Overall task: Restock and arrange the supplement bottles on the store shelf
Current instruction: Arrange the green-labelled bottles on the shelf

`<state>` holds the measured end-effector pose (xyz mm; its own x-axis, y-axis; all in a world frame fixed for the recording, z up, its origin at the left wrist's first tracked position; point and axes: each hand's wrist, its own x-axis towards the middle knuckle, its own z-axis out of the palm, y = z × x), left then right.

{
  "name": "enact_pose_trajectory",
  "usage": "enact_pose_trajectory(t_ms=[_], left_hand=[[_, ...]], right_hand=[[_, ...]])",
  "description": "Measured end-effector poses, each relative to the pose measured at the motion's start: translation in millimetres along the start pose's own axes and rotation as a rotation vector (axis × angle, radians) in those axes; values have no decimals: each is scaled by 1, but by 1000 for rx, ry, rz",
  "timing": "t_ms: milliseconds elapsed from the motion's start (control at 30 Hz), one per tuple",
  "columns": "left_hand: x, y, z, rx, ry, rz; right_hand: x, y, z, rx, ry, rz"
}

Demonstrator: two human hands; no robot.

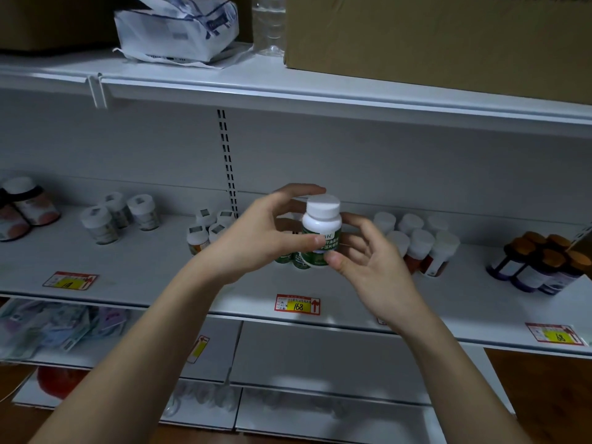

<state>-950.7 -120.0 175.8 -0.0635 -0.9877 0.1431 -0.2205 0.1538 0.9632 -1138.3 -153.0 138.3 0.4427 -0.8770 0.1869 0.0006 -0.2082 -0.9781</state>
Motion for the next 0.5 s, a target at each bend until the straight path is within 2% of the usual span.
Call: enact_pose_trajectory(t_ms=[167, 333, 500], left_hand=[[12, -3, 2, 130, 56, -10], [30, -17, 6, 489, 47, 4], [59, -48, 18, 578, -14, -80]], right_hand=[[6, 20, -2, 2, -3, 20], [17, 52, -7, -72, -3, 41], [28, 101, -16, -89, -22, 121]])
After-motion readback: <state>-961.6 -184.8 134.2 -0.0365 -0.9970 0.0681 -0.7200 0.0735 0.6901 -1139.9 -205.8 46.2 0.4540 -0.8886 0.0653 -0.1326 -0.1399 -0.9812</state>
